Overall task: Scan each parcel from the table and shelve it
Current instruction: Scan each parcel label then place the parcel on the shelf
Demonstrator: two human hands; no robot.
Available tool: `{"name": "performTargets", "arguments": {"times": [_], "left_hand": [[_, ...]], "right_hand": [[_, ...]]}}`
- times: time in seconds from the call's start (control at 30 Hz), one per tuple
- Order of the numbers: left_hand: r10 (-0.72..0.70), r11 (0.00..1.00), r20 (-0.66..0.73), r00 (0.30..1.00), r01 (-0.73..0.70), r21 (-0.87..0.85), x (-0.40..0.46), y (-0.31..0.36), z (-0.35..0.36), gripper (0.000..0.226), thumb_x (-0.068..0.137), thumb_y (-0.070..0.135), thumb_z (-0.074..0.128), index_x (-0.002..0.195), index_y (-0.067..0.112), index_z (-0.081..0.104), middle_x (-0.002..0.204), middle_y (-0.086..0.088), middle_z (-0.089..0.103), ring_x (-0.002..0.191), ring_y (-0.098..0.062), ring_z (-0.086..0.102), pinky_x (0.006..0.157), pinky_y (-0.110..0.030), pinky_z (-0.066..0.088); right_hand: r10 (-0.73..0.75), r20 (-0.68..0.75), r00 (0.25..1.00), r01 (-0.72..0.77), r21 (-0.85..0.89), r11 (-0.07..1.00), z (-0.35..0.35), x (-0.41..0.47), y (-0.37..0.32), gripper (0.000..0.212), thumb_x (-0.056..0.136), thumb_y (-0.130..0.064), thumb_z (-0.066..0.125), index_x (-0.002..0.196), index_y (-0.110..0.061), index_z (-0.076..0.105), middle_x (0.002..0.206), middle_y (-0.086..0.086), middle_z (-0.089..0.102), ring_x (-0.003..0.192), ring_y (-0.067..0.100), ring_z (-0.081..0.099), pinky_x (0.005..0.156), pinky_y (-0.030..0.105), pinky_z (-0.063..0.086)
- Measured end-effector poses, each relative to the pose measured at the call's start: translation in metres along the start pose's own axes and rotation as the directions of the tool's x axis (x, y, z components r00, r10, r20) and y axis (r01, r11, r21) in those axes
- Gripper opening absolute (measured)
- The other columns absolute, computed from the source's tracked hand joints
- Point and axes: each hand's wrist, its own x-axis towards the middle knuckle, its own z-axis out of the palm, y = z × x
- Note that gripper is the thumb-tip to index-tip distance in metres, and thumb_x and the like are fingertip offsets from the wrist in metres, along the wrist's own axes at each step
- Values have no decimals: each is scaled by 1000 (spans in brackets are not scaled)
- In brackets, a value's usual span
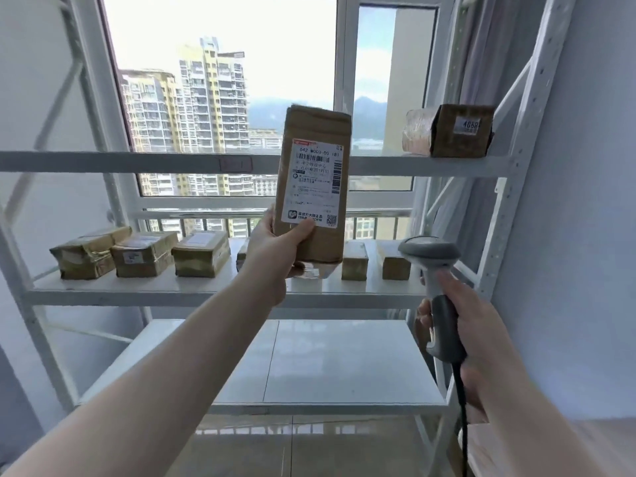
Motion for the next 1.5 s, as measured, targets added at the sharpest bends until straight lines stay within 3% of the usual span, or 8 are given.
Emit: {"name": "performTargets", "arguments": {"times": [0.17, 0.3, 0.47, 0.67, 1.03, 1.2, 1.37, 1.5], "left_hand": [[66, 998, 45, 997, -66, -15, 40, 29, -6, 49, 90, 18, 73, 134, 26, 52, 106, 3, 70, 93, -20, 70, 66, -36, 61], [148, 989, 70, 987, -146, -31, 72, 61, -13, 48, 90, 17, 72, 134, 24, 54, 106, 4, 70, 87, -15, 69, 49, -24, 55], [208, 978, 86, 974, -209, -3, 110, 96, -14, 46, 90, 20, 73, 132, 26, 55, 109, 1, 70, 95, -21, 68, 80, -47, 60], [163, 986, 66, 984, -164, 15, 154, 122, 5, 33, 91, 25, 72, 118, 22, 54, 95, 0, 66, 76, -22, 67, 75, -52, 62], [-57, 975, 113, 992, 31, 221, 260, 158, 58, 36, 92, 35, 70, 115, 15, 51, 110, -13, 64, 90, -34, 66, 34, -45, 52], [-40, 863, 104, 994, -18, 505, 299, 180, 77, 42, 94, 49, 63, 93, 9, 51, 90, -14, 60, 87, -39, 64, 35, -36, 54], [161, 555, 63, 985, -143, 820, 334, 188, 95, 51, 103, 49, 34, 95, 4, 58, 74, -17, 66, 72, -34, 71, 48, -25, 49], [288, 552, 83, 954, -236, 800, 345, 180, 92, 72, 93, 74, 33, 85, 9, 62, 69, -8, 68, 59, -23, 68, 52, -29, 47]], "right_hand": [[-51, -22, 998, 51, -22, 998, 30, 12, -11, 46, 87, -50, 64, 106, -9, 68, 70, 9, 65, 57, 18, 57, 58, 32, 40], [-118, -3, 993, 118, 21, 993, 56, 23, -16, 69, 70, -61, 74, 109, -5, 66, 75, 10, 64, 58, 17, 55, 56, 29, 43], [-243, -55, 968, 247, 74, 966, 88, 36, -35, 51, 77, -50, 67, 103, -5, 66, 69, 10, 63, 54, 15, 55, 62, 32, 44], [-227, -24, 974, 227, 21, 974, 105, 60, -54, 50, 83, -51, 62, 107, -8, 64, 72, 9, 63, 56, 18, 56, 53, 31, 44], [-237, -15, 972, 237, 34, 971, 108, 146, -63, 57, 74, -54, 63, 105, -6, 65, 68, 6, 64, 57, 14, 55, 59, 34, 40], [-229, 10, 973, 229, 33, 973, 103, 187, -65, 55, 71, -54, 62, 102, -8, 65, 66, 6, 64, 54, 12, 55, 58, 33, 39], [-227, 36, 973, 225, 39, 973, 96, 225, -60, 54, 72, -54, 63, 99, -7, 66, 69, 7, 64, 56, 14, 56, 65, 33, 42], [-212, 53, 976, 210, 42, 977, 94, 248, -53, 54, 72, -55, 63, 102, -10, 67, 70, 7, 65, 61, 17, 57, 67, 35, 43]]}}
